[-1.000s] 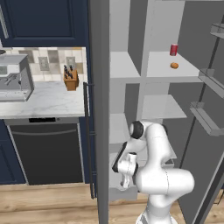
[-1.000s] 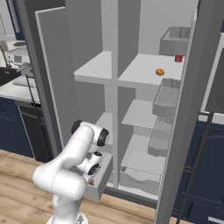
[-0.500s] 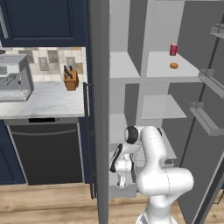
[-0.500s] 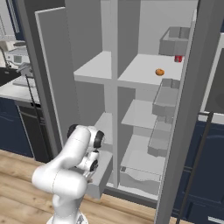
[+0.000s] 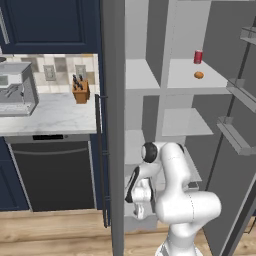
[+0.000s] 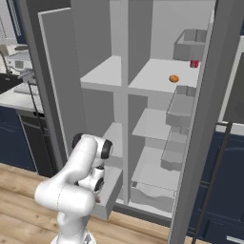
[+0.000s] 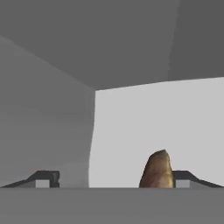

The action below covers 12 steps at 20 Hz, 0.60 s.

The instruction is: Take the mushroom and tangerine from the fridge shelf and place them in the freezer drawer to begin freezing them.

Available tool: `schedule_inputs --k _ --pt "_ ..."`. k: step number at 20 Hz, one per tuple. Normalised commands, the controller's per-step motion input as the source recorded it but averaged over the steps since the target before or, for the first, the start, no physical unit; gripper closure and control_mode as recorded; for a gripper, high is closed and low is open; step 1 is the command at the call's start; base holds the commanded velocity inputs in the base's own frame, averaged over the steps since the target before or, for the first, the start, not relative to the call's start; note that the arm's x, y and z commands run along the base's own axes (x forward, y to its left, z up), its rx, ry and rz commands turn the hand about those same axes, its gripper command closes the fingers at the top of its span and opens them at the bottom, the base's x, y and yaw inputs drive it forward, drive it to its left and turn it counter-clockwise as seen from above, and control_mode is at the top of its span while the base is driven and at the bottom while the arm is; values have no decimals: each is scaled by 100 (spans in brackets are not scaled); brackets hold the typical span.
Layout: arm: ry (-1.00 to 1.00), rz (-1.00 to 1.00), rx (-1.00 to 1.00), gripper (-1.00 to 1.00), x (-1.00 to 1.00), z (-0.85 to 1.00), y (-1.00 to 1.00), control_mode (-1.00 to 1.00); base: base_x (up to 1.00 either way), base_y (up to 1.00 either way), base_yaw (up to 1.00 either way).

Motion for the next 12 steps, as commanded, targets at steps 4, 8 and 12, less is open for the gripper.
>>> schedule_inputs --k 4,8,12 --pt "-5 0 0 -100 -17 24 0 -100 0 0 0" --pt "0 0 0 -100 6 59 -1 -100 0 0 0" --pt "0 0 0 -100 4 41 -6 -100 0 0 0"
